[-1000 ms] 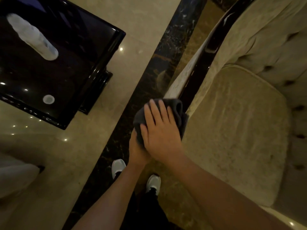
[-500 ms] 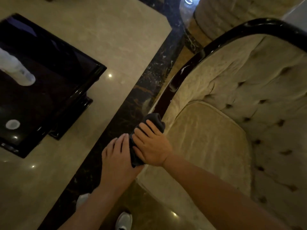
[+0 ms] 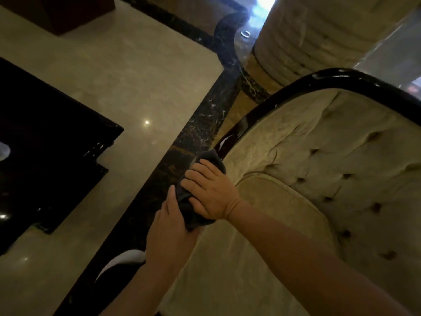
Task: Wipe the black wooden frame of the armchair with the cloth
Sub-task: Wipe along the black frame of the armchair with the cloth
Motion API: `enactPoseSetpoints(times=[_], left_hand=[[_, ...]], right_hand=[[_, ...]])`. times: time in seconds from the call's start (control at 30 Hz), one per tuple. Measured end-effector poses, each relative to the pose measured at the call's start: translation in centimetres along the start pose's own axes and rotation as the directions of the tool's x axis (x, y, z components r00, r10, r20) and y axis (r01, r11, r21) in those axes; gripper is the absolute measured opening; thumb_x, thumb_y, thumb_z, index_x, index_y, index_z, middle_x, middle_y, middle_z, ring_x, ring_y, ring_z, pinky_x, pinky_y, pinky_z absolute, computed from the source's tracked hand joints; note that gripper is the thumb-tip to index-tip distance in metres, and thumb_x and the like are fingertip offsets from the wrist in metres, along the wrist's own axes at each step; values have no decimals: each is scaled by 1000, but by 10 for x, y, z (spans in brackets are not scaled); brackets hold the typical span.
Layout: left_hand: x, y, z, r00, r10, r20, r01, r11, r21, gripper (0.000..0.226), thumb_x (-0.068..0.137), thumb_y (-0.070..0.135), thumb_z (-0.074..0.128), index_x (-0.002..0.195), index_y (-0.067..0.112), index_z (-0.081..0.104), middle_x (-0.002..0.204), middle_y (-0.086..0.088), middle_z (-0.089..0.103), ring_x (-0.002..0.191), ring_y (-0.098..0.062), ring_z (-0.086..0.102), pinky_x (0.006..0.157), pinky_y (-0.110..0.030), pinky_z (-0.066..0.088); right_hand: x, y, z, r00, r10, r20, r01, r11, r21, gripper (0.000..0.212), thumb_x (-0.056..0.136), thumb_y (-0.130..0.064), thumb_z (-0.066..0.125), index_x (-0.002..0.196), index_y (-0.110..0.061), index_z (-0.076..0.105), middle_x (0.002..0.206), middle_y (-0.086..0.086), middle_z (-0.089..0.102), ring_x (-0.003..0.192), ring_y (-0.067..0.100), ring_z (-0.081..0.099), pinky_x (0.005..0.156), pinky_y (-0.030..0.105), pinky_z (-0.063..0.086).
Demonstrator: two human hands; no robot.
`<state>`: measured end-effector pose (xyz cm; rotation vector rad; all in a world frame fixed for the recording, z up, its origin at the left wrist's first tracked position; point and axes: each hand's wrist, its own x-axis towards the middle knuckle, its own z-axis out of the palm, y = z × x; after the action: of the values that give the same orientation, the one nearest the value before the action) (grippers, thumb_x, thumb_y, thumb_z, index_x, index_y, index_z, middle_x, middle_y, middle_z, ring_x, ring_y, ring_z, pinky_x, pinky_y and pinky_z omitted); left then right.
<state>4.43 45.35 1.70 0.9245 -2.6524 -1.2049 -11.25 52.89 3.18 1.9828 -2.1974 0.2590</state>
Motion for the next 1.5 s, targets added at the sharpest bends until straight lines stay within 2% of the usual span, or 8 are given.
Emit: enactPoseSetpoints(times=[0.2,0.33,0.57,0.7,0.83,1.0,1.1,1.5], left_hand=[[71,45,7,998,58,24,-61,988,143,117,70,68,71,149,35,-9,148,-8,47,120,-25,56,87,-41,55],[111,74,16,997,4,82,-21,978,206,118,70,76,58,153,26,-9,147,-8,46,118,-24,56,84,-39,55],[208,142,57,984,103,146,-156,893,422,100,91,57,52,156,10,-7,144,-12,47,117,-26,57,82,-33,52],[256,186,80,971,140,196,-206,903,377,92,92,55,51,157,10,3,137,-14,53,110,-29,60,78,-38,53],[305,233,97,944,235,231,-292,920,260,96,82,65,51,155,12,19,138,-13,53,114,-29,59,91,-45,52],[335,306,111,901,364,237,-417,876,242,84,81,60,55,148,15,33,128,-8,56,106,-27,60,87,-45,54],[349,341,115,879,385,280,-457,848,269,64,94,42,54,147,10,37,134,-14,53,116,-31,57,98,-46,48],[339,437,132,801,512,311,-597,731,332,55,93,45,54,136,13,45,124,-12,60,107,-29,61,87,-40,49]], right_hand=[[5,65,-2,992,124,-29,-124,992,31,47,93,-32,41,116,-2,68,118,19,67,114,40,59,115,52,30],[7,115,-6,982,185,36,-186,982,34,47,93,-33,40,117,-3,67,119,18,67,115,39,59,116,52,31],[3,238,-36,935,337,115,-315,933,-171,44,98,-36,39,123,-8,62,124,13,64,121,36,52,119,47,22],[-6,287,-65,899,433,62,-404,877,-259,44,100,-37,38,123,-7,62,124,13,64,122,36,50,118,47,21],[-15,324,-91,873,488,-6,-470,838,-276,40,100,-37,41,120,-8,60,121,13,63,120,35,49,118,47,20],[-32,366,-130,774,625,-102,-629,741,-235,35,102,-36,39,112,-11,62,114,10,63,113,32,51,113,46,28],[-38,379,-143,707,697,-119,-704,679,-209,36,102,-36,37,114,-12,61,113,8,63,113,30,50,112,45,29],[-103,419,-180,467,855,-225,-884,456,-102,41,101,-40,30,123,-16,55,120,5,61,114,26,51,107,43,34]])
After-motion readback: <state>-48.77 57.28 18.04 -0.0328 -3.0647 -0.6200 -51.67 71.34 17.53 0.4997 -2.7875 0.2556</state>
